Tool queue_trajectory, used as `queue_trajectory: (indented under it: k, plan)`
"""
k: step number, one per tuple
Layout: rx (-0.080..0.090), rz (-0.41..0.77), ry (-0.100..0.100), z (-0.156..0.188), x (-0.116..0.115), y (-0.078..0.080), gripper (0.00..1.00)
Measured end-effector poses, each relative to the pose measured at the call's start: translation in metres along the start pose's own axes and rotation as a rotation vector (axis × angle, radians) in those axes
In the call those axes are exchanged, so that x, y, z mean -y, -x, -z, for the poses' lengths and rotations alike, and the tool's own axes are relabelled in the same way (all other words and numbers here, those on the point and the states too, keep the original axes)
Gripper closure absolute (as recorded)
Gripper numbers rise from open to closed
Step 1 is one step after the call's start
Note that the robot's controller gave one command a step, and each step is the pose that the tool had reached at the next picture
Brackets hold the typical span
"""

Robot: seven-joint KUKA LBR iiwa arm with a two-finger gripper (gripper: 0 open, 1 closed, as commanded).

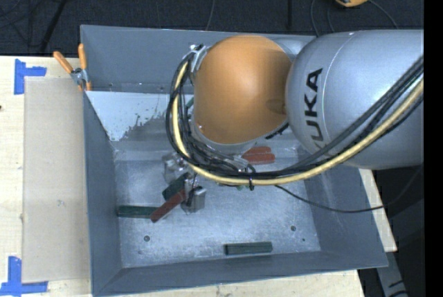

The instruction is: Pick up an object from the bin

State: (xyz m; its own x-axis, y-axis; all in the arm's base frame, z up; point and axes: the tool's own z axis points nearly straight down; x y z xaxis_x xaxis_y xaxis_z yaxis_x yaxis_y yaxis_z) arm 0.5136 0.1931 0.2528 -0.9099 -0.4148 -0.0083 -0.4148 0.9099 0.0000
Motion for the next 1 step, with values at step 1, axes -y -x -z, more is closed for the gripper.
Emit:
queue_trajectory:
  k: [1]
  plan:
    - [-0.004, 0.000, 0.000, -0.0020, 0.0001, -0.0009, 1.00]
